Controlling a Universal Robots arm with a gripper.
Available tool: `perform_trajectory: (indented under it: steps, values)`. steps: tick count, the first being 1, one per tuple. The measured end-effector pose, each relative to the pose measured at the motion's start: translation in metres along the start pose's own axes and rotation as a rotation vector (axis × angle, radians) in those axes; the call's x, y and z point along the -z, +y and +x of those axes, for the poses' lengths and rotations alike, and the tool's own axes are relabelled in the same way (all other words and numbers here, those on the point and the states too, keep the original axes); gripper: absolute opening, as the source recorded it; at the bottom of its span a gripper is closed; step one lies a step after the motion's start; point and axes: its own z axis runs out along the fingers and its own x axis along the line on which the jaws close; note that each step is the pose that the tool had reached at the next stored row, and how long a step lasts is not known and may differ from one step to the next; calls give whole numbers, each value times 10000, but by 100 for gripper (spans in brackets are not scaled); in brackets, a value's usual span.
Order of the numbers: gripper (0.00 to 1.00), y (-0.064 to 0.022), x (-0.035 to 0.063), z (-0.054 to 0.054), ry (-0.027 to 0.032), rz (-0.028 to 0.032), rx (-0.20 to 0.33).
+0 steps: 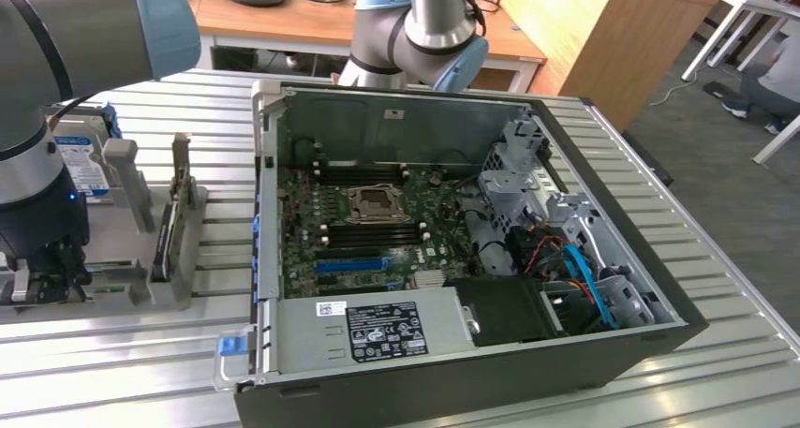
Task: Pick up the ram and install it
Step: 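Pick up the ram and move it above insertion slot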
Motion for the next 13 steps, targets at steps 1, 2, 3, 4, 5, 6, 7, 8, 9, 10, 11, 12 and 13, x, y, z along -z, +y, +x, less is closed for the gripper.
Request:
perform_trajectory:
  steps: [1,2,3,4,5,6,7,8,9,10,11,12,13]
  values:
    - [27,0,0,0,0,0,0]
    - [27,0,0,0,0,0,0]
    - [27,0,0,0,0,0,0]
    - [27,0,0,0,0,0,0]
    - [27,0,0,2,0,0,0]
    - [27,0,1,6,0,0,0]
    - [27,0,0,5,0,-1,0]
    - [27,0,0,6,0,0,0]
    - [27,0,0,6,0,0,0]
    - [27,0,0,6,0,0,0]
    - [27,0,0,6,0,0,0]
    - [27,0,0,6,0,0,0]
    - [27,0,0,6,0,0,1]
